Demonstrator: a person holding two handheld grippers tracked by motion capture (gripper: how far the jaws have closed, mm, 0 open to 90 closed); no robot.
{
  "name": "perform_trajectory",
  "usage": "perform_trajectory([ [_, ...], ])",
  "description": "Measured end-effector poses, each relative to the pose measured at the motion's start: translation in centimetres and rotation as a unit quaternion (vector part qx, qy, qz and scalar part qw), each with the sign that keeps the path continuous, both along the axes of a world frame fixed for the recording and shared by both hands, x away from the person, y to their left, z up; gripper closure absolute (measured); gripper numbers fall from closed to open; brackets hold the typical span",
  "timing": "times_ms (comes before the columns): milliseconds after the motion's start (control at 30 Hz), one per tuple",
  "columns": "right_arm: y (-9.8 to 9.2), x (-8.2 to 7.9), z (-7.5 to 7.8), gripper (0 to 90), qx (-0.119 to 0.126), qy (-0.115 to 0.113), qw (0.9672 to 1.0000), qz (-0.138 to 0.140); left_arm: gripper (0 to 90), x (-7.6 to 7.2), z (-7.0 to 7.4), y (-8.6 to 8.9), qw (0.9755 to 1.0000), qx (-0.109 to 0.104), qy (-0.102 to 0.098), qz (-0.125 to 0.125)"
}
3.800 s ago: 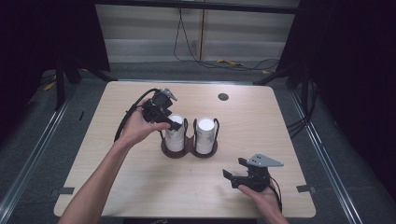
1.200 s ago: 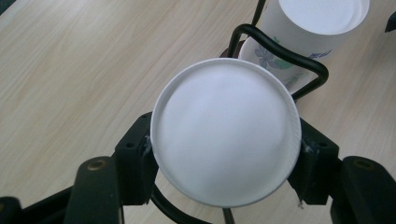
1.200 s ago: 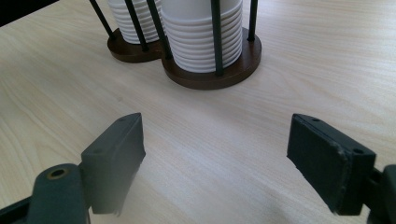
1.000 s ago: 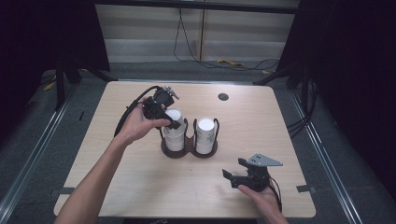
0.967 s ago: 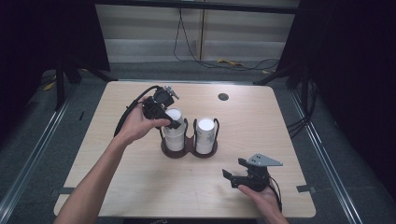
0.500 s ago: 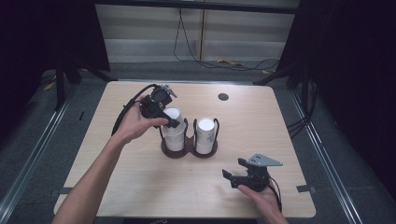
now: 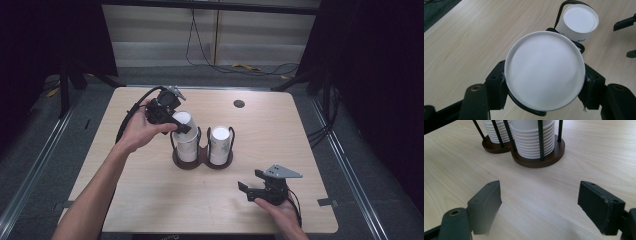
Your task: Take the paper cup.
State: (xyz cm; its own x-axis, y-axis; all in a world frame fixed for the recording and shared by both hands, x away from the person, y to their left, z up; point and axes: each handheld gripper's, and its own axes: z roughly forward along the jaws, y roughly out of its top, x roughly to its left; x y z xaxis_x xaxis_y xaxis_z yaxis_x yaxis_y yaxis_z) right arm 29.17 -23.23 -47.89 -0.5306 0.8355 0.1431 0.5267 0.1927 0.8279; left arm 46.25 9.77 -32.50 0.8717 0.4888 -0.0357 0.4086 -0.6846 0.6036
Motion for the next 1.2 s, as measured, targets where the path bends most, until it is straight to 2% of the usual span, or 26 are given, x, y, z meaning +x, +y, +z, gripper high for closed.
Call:
perform_trajectory([
  [67,0.0,0.0,0.0,18.9,0.0,0.001,1.0,0.0,35.8,0.0,0.1,0.1,0.9999,-0.016,-0.003,0.003],
  [133,0.0,0.0,0.0,18.9,0.0,0.001,1.0,0.0,35.8,-0.1,0.4,0.3,0.9997,-0.022,-0.01,0.009],
  [333,0.0,0.0,0.0,18.9,0.001,0.0,1.0,0.001,35.8,-0.6,1.0,0.6,0.9991,-0.036,-0.02,0.005],
  [400,0.0,0.0,0.0,18.9,0.001,0.001,1.0,0.0,35.8,-0.8,1.1,0.8,0.9984,-0.051,-0.024,0.002],
  [633,0.0,0.0,0.0,18.8,0.001,0.001,1.0,0.0,35.7,-2.1,1.1,1.2,0.9973,-0.064,-0.036,-0.007],
  [733,0.0,0.0,0.0,18.7,0.001,0.0,1.0,0.001,35.6,-2.7,1.1,1.4,0.996,-0.077,-0.044,-0.003],
  [800,0.0,-0.1,0.0,18.6,0.002,0.0,1.0,0.001,35.5,-3.0,1.1,1.6,0.9957,-0.077,-0.051,0.001],
  [867,0.0,-0.1,0.0,18.6,0.0,-0.001,1.0,0.002,35.5,-3.3,1.1,1.6,0.9955,-0.081,-0.05,0.003],
  [1033,0.0,-0.1,0.0,18.4,0.001,0.0,1.0,0.002,35.5,-4.3,0.8,1.7,0.9948,-0.086,-0.054,-0.01],
  [1133,0.1,-0.2,0.0,17.8,0.0,0.0,1.0,0.005,35.4,-5.1,0.3,2.2,0.9939,-0.094,-0.054,-0.02],
  [1200,0.1,-0.2,0.0,17.4,0.001,0.001,1.0,0.008,35.4,-5.3,-0.1,2.5,0.9937,-0.097,-0.053,-0.017],
])
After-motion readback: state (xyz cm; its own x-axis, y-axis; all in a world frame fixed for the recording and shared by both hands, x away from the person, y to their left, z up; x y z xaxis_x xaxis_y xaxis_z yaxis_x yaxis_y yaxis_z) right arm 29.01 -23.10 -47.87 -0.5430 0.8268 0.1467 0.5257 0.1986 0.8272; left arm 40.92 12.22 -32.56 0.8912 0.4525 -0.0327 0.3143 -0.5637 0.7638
